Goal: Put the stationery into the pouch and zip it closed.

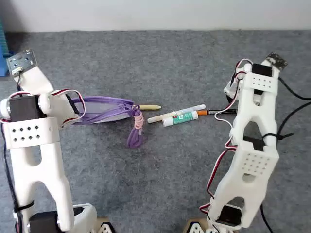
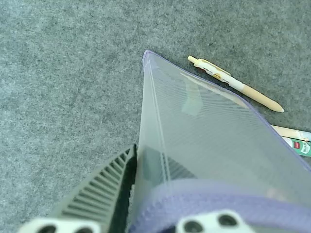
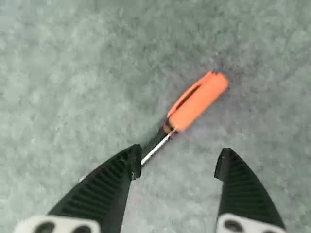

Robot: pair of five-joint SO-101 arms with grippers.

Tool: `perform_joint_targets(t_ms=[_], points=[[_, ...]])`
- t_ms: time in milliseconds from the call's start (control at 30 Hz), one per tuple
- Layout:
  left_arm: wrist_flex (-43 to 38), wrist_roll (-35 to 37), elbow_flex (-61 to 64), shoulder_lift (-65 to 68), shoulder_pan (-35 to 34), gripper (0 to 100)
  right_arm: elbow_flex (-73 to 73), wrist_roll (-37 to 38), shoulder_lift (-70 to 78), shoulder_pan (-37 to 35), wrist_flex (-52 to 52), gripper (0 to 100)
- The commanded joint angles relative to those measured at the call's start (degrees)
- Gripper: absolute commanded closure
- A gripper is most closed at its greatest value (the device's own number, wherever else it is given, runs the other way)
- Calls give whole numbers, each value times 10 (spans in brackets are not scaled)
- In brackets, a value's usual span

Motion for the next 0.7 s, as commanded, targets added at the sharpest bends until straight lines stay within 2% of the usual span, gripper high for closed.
perform_joint_targets(t_ms=[0,233,300,400,500,667], points=[[10,5,-11,9,1,988,-68,-4,30,19,-4,772],[10,5,-11,9,1,988,-130,-1,135,34,15,779],[10,5,-11,9,1,988,-149,-1,146,34,36,842],[10,5,-11,9,1,988,-178,-1,150,34,66,995],[10,5,-11,9,1,988,-215,-1,150,36,113,960],[10,5,-11,9,1,988,-302,6,150,33,192,990]])
